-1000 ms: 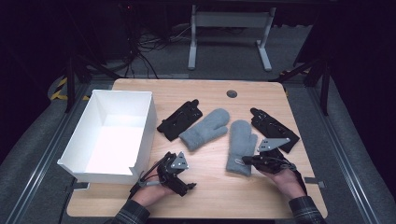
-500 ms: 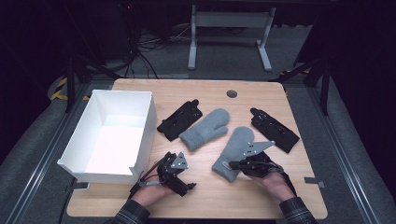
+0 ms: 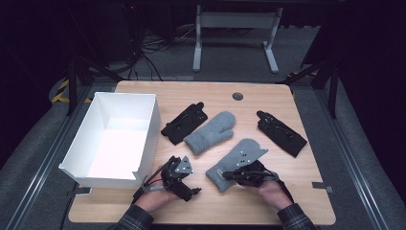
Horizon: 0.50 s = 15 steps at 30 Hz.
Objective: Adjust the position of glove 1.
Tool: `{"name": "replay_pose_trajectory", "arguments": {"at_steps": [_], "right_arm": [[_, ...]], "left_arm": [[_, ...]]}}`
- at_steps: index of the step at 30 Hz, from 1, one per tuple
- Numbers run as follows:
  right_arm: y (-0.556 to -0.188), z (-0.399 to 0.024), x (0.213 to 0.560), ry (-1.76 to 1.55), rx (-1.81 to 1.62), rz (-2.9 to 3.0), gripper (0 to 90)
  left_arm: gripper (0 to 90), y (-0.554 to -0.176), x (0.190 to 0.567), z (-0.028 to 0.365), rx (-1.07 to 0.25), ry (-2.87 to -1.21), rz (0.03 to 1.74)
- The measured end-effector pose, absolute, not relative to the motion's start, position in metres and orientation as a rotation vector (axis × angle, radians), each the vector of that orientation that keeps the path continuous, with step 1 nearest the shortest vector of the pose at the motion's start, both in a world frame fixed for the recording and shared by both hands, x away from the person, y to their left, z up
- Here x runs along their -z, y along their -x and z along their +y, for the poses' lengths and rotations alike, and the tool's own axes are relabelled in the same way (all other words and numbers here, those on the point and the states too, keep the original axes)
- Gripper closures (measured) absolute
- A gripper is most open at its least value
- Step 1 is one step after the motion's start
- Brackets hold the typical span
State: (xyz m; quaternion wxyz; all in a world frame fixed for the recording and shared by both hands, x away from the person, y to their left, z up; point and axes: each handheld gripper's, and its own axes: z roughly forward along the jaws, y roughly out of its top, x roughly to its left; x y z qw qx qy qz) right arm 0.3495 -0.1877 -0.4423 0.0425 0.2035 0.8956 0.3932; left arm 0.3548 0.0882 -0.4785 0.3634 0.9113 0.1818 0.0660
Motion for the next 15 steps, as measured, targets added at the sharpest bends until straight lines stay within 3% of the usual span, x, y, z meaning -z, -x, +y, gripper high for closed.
{"name": "replay_pose_trajectory", "arguments": {"at_steps": [2,4,6,7,9,13,15], "right_arm": [[-0.349,-0.189,0.440,-0.615,-1.216,2.728,89.7],[-0.349,-0.193,0.438,-0.633,-1.228,2.705,80.0],[-0.348,-0.198,0.437,-0.659,-1.224,2.685,76.8],[-0.347,-0.206,0.436,-0.691,-1.216,2.661,68.0],[-0.347,-0.210,0.436,-0.710,-1.215,2.644,65.3],[-0.346,-0.231,0.434,-0.798,-1.191,2.578,49.6],[-0.344,-0.244,0.434,-0.854,-1.181,2.542,42.1]], "left_arm": [[0.1,-0.355,0.478,0.088,-0.170,-2.345,0.470],[1.1,-0.354,0.477,0.087,-0.166,-2.356,0.487],[9.7,-0.354,0.473,0.086,-0.170,-2.374,0.504],[15.8,-0.354,0.469,0.086,-0.170,-2.378,0.525],[18.1,-0.354,0.467,0.085,-0.175,-2.390,0.535],[37.2,-0.353,0.458,0.084,-0.179,-2.372,0.546],[51.8,-0.353,0.452,0.082,-0.166,-2.349,0.555]]}}
